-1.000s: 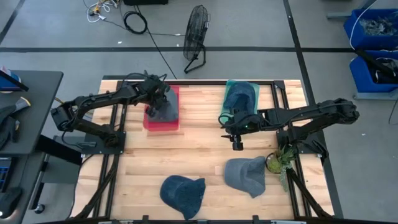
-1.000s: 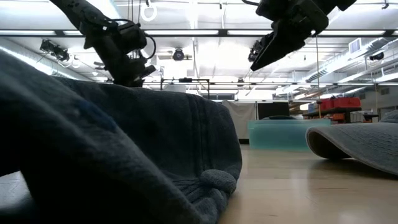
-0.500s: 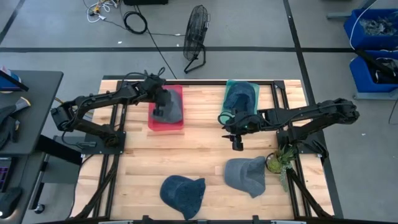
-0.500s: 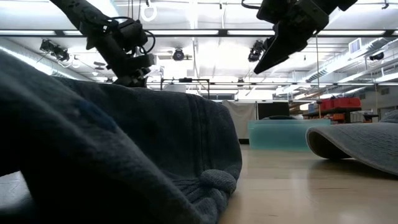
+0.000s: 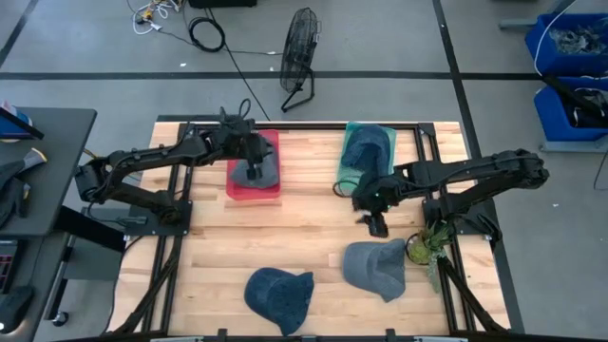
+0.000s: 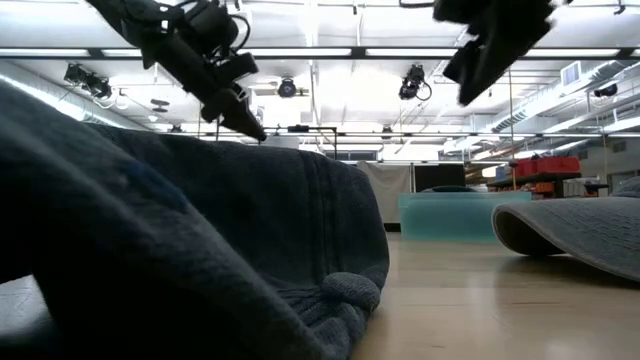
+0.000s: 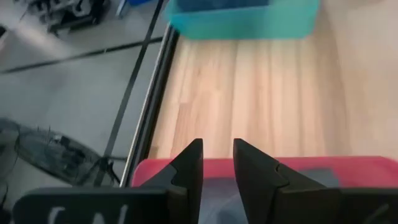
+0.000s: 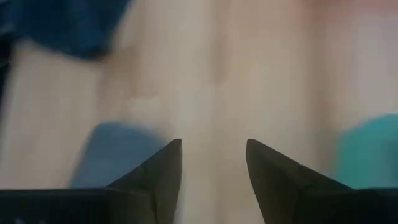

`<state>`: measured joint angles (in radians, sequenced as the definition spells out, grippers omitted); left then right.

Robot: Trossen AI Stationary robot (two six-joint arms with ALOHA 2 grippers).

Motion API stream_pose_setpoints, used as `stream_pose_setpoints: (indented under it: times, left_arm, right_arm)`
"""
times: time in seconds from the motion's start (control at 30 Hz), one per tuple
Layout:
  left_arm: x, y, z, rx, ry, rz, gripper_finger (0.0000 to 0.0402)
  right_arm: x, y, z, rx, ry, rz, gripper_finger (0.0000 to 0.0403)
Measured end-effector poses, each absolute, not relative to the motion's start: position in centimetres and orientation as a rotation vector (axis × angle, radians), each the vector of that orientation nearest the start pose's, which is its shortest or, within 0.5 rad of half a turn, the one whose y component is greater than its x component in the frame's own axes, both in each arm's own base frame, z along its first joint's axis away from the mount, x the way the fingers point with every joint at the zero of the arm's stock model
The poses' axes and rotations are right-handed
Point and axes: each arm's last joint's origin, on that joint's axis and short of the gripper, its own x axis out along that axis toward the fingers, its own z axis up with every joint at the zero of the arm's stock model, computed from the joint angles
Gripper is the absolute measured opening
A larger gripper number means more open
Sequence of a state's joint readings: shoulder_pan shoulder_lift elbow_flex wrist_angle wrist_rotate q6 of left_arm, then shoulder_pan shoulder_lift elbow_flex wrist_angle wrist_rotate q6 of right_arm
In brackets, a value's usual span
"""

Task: Pick & Place hat
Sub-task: Put the gray cap into the red bin

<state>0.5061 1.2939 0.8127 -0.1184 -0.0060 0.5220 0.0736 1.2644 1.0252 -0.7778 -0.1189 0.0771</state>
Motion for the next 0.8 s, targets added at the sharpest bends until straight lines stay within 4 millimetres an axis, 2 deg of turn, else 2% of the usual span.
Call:
stream_pose_setpoints:
  times: [0.1, 0.23, 0.43, 0.63, 0.8]
  left_arm:
    - [24.1, 12.7, 24.4, 0.344, 0.683, 0.314, 0.0093]
    - [24.3, 12.6, 24.5, 0.299, 0.658, 0.333, 0.0103]
    - [24.4, 12.7, 24.7, 0.267, 0.623, 0.353, 0.0125]
    - [24.5, 12.6, 24.8, 0.262, 0.608, 0.355, 0.0143]
    - [24.5, 12.6, 24.8, 0.24, 0.604, 0.361, 0.0143]
  right_arm:
    - [24.1, 3.3, 27.1, 0.155, 1.066, 0.26, 0.0182]
    - [23.7, 4.8, 26.3, 0.221, 1.173, 0.299, 0.0182]
    - [23.3, 6.9, 24.0, 0.175, 1.397, 0.3, 0.0182]
    - [24.0, 8.6, 21.1, 0.087, 1.55, 0.281, 0.0182]
    - [24.4, 9.6, 18.8, 0.054, 1.662, 0.247, 0.0182]
